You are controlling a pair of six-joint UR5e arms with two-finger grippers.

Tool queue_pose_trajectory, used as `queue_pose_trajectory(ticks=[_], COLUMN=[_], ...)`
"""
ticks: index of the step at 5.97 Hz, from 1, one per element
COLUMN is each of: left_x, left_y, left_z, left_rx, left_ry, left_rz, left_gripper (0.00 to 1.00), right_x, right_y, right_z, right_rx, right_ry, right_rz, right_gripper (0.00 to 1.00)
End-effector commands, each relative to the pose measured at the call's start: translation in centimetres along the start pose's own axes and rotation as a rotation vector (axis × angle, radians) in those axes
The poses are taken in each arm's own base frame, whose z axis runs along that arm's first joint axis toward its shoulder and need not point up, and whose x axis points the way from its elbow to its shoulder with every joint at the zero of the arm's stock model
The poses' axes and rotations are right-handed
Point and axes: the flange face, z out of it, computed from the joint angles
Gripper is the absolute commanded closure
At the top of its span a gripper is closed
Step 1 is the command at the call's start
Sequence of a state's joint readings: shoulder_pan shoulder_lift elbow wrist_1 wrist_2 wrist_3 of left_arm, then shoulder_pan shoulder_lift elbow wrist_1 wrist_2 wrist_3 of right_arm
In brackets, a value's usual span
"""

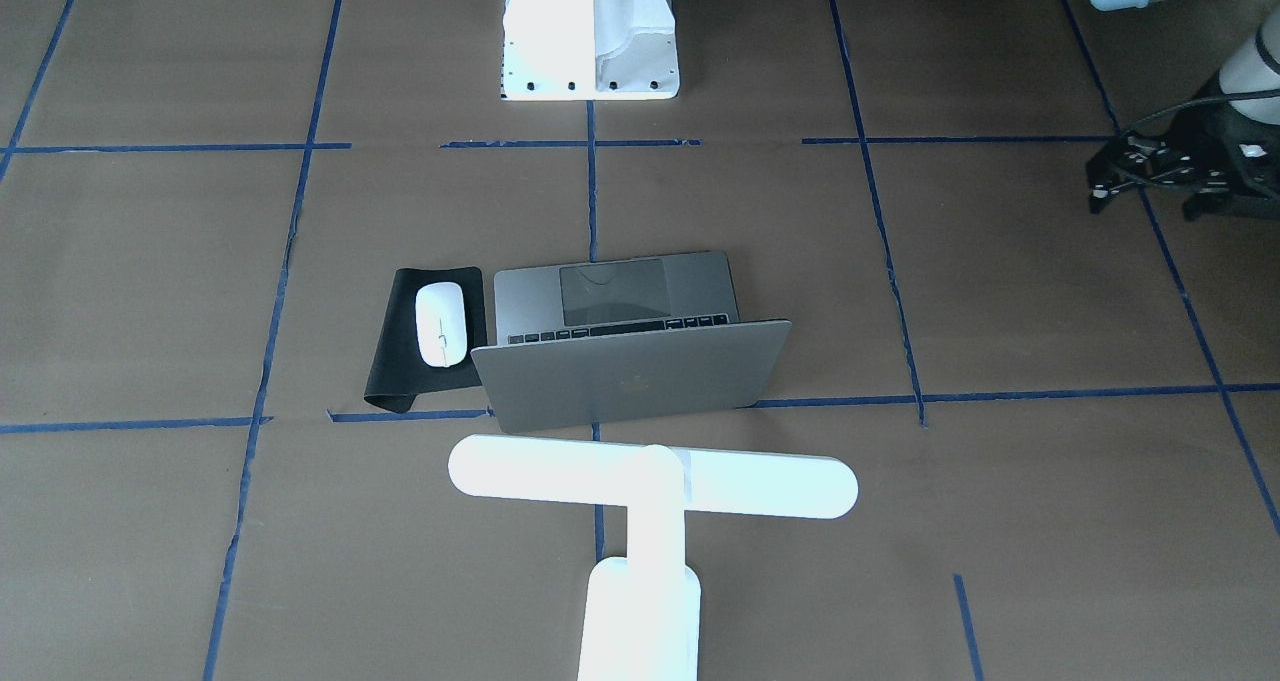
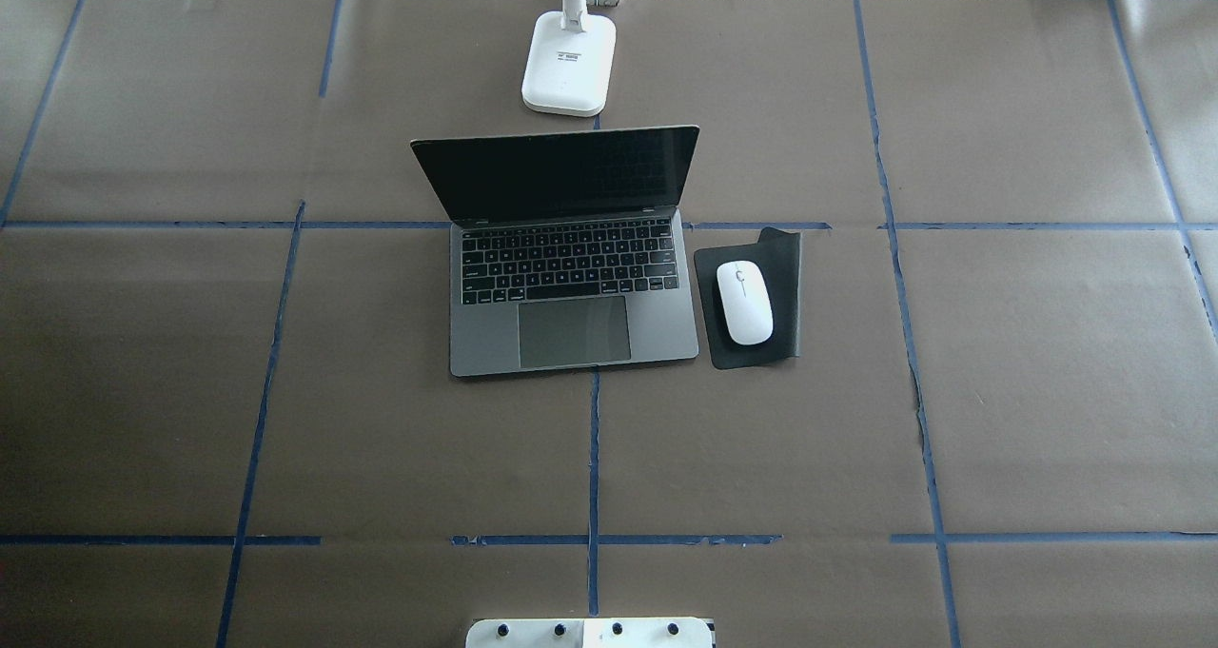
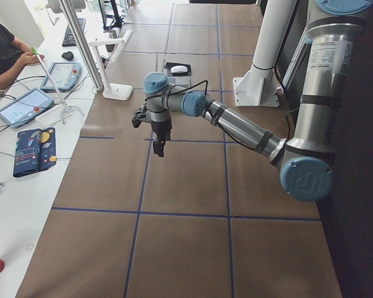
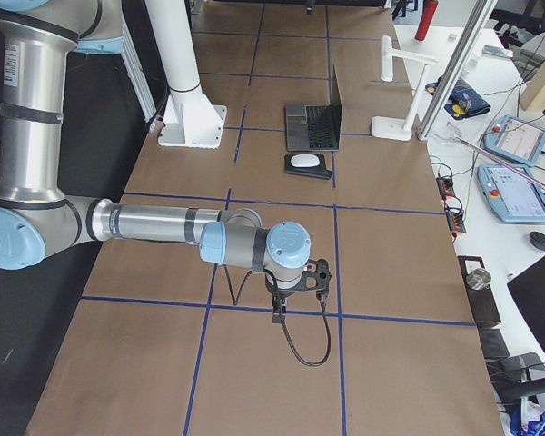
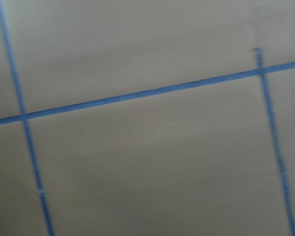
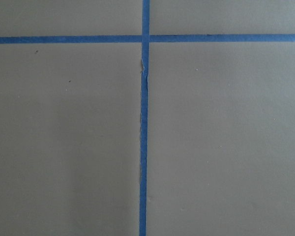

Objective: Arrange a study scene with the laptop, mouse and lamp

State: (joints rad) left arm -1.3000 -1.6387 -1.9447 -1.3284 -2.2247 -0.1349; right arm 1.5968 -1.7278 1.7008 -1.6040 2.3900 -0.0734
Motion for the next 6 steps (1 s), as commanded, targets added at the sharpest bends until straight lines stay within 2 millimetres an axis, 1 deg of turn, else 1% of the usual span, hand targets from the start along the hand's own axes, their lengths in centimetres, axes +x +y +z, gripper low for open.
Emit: queue_pose_trajectory(ticks=[1,2,3,4,5,6], left_x=[-7.3,-10.0,-13.4,-16.3,-19.2,-21.0], left_y=[1.0,1.4,2.0,2.8,4.9,6.8], left_z=[0.3,0.8,0.8,1.4,3.7,5.7], left_rx=[-0.011,-0.022,-0.025,-0.036,-0.05,-0.04], left_ry=[0.002,0.001,0.0,0.005,0.072,0.112], left_rz=[-0.007,-0.01,0.0,-0.019,-0.05,-0.078], left_gripper=[0.0,0.0,0.0,0.0,0.0,0.0], right_x=[1.1,1.2,1.2,1.2,1.1,1.1], right_y=[-0.3,-0.3,-0.4,-0.4,-0.5,-0.5], right_z=[0.3,0.0,-0.1,-0.1,-0.2,-0.2], right_rx=[0.033,0.04,0.043,0.043,0.045,0.046], right_ry=[0.006,0.006,0.006,0.006,0.004,0.004], right_rz=[-0.012,0.009,0.044,0.046,0.044,0.043], right_gripper=[0.0,0.0,0.0,0.0,0.0,0.0])
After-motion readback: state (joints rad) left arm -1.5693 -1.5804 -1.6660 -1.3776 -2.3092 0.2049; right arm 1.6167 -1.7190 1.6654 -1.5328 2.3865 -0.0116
